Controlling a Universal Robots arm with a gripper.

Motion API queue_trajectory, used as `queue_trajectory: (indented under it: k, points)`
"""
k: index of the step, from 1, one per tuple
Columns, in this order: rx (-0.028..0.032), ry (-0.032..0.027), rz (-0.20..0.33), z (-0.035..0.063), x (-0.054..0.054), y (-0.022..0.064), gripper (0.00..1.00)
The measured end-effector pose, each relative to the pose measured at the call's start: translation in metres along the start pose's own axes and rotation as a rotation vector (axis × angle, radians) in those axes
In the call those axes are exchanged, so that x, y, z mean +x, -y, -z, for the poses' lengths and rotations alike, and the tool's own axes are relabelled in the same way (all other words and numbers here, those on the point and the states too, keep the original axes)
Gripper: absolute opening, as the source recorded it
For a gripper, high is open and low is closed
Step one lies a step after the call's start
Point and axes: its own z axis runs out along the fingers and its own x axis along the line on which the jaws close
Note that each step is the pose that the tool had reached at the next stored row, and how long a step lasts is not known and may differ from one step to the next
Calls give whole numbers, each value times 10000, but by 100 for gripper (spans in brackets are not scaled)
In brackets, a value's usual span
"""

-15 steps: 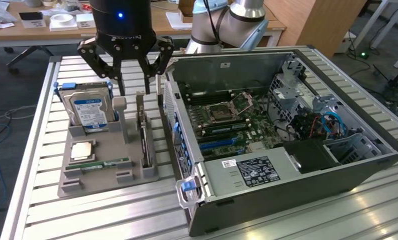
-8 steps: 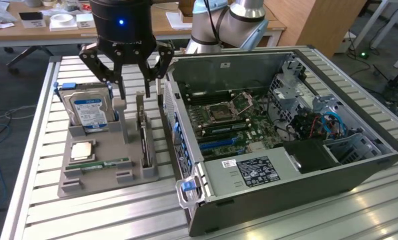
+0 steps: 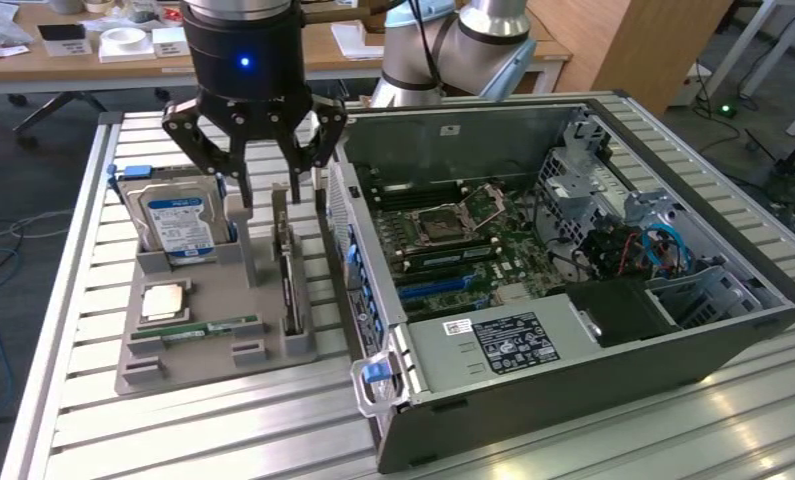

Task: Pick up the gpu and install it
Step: 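Pick up the gpu and move the gpu toward the slot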

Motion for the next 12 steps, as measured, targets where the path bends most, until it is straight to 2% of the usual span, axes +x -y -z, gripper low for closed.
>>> queue_trajectory:
  k: [8, 12]
  points:
    - [0, -1, 0, -127, 3, 5, 49]
    - [1, -1, 0, -140, 3, 6, 49]
